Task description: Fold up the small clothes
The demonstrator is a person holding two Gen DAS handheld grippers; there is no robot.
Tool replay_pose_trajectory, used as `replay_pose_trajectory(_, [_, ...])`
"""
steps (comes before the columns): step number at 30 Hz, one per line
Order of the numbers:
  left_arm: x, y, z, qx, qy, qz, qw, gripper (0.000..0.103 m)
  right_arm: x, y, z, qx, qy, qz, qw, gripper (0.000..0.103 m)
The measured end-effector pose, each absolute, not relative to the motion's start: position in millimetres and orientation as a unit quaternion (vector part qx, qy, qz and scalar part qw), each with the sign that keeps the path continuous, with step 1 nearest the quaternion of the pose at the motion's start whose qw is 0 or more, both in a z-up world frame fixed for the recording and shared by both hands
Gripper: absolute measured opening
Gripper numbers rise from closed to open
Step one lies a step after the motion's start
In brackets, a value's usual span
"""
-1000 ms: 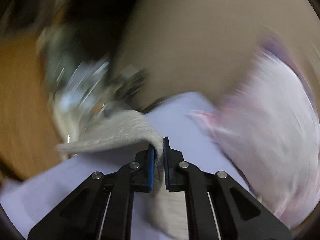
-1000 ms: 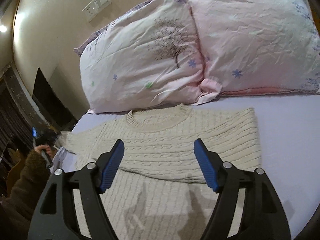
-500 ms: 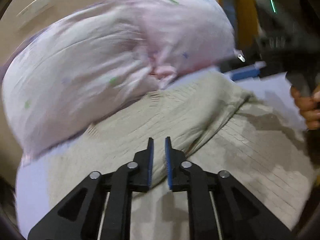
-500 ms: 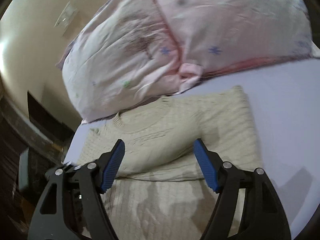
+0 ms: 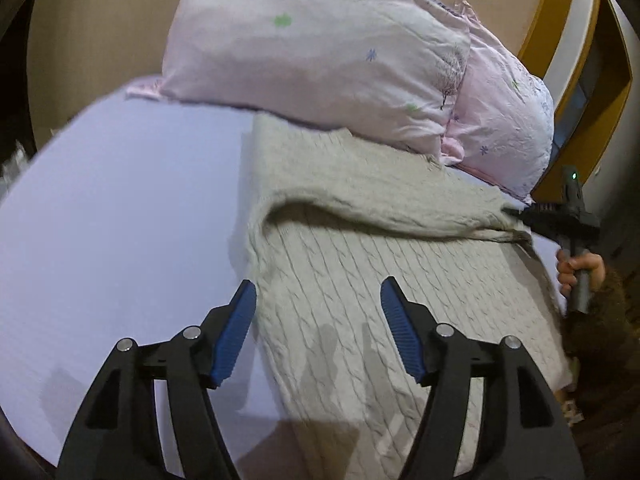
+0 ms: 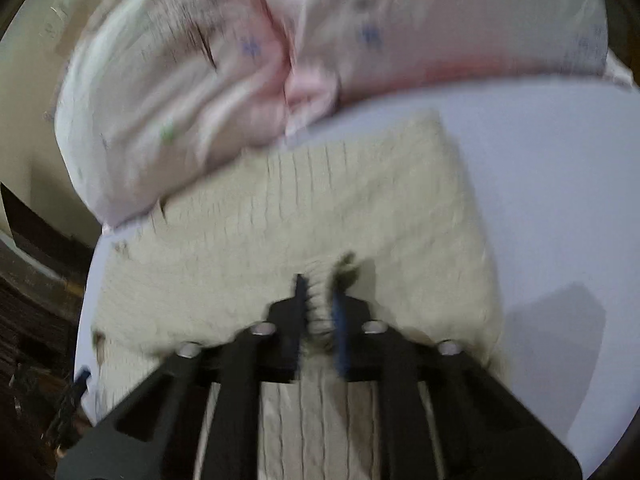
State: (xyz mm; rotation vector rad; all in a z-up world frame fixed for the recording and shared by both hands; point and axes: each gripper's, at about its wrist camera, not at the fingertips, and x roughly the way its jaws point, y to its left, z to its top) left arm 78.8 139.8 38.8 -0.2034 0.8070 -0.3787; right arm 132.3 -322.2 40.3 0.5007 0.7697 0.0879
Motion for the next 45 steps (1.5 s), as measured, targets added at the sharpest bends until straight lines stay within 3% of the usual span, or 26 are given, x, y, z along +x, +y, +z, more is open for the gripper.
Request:
replay_pose_trajectory(3, [76.9, 138.5, 32.8, -0.108, 0.397, -0.194, 0.89, 0.071, 131.2, -338.0, 51.5, 0.238, 0.351, -0.003, 0.906, 0.006])
replay_pose_trajectory(6, [72.2, 138.8, 28.2, -0.106, 0.401, -0.193, 0.889, 0.073, 114.9, -345.8, 43.2, 0.255, 0.381, -0.03, 0.888, 0.039])
replay_pose_trajectory(7, [70.1, 139.7, 27.4, -0.107, 0.401, -0.193, 0.889, 0.073, 98.9, -345.4, 40.4, 0.253, 0.385, -0.026, 0.887, 0.058])
replay_pose_trajectory(8, [68.7, 140.6, 26.0, -0.11, 0.402, -0.193, 0.888, 0.073, 85.8, -343.5, 38.4, 0.248, 0.387, -0.026, 0.888, 0.063])
replay_pose_trajectory(12, [60.0, 149.1, 22.2, -0.136, 0.397, -0.201, 0.885, 0.073, 29.1, -346.7, 18.7, 0.256, 0.416, -0.033, 0.872, 0.06])
replay_pose_trajectory(14, [53.4, 151.7, 20.6, -0.15, 0.396, -0.212, 0.881, 0.073, 1.0, -355.2, 2.7, 0.281, 0.432, -0.022, 0.856, 0.045])
replay_pose_trajectory(15, [49.6, 151.9, 20.2, -0.152, 0.392, -0.217, 0.881, 0.073, -9.5, -353.6, 1.7, 0.287, 0.424, -0.013, 0.859, 0.043])
replay_pose_trajectory(16, [44.0, 151.6, 19.0, -0.154, 0.39, -0.224, 0.88, 0.071, -24.4, -352.7, -1.8, 0.3, 0.426, 0.008, 0.853, 0.038])
replay_pose_trajectory(17, [39.5, 151.6, 17.8, -0.158, 0.391, -0.232, 0.877, 0.061, -32.1, -349.2, -5.7, 0.316, 0.429, 0.031, 0.846, 0.029])
replay_pose_trajectory(18, [35.0, 152.0, 15.3, -0.169, 0.394, -0.245, 0.87, 0.055, -39.1, -344.7, -11.9, 0.334, 0.433, 0.065, 0.835, 0.027])
replay_pose_trajectory(23, [-2.8, 155.3, 6.0, -0.203, 0.397, -0.287, 0.848, 0.033, -92.3, -325.6, -29.3, 0.372, 0.424, 0.154, 0.811, 0.026])
replay_pose_trajectory(31, [-48.3, 159.6, -3.0, -0.247, 0.393, -0.314, 0.828, 0.033, -146.3, -321.9, -36.0, 0.356, 0.465, 0.159, 0.795, 0.027])
replay_pose_trajectory(35, [-49.6, 153.0, -17.7, -0.248, 0.418, -0.318, 0.814, 0.034, -136.5, -320.4, -48.7, 0.384, 0.459, 0.179, 0.781, 0.041])
replay_pose_trajectory(37, [-44.9, 149.8, -25.2, -0.253, 0.425, -0.32, 0.808, 0.034, -129.8, -319.3, -62.5, 0.395, 0.464, 0.19, 0.77, 0.04])
replay_pose_trajectory(38, [-42.1, 147.3, -29.4, -0.257, 0.428, -0.322, 0.804, 0.034, -126.8, -315.7, -70.1, 0.403, 0.466, 0.205, 0.761, 0.019])
replay_pose_trajectory(39, [-40.9, 145.7, -32.2, -0.26, 0.432, -0.325, 0.8, 0.034, -126.1, -312.2, -71.4, 0.408, 0.464, 0.221, 0.754, 0.006])
replay_pose_trajectory(40, [-40.9, 143.6, -34.2, -0.264, 0.438, -0.334, 0.792, 0.03, -127.3, -308.4, -68.7, 0.401, 0.461, 0.23, 0.758, 0.007])
replay_pose_trajectory(41, [-42.6, 142.3, -33.5, -0.265, 0.44, -0.349, 0.784, 0.011, -129.9, -303.5, -57.9, 0.383, 0.451, 0.245, 0.768, 0.007])
replay_pose_trajectory(42, [-45.1, 142.3, -31.5, -0.265, 0.44, -0.359, 0.779, 0.006, -129.9, -299.9, -43.2, 0.373, 0.436, 0.258, 0.777, 0.007])
replay_pose_trajectory(45, [-43.0, 141.5, -6.8, -0.256, 0.424, -0.381, 0.781, 0.006, -124.6, -306.2, 0.1, 0.354, 0.382, 0.274, 0.808, 0.007])
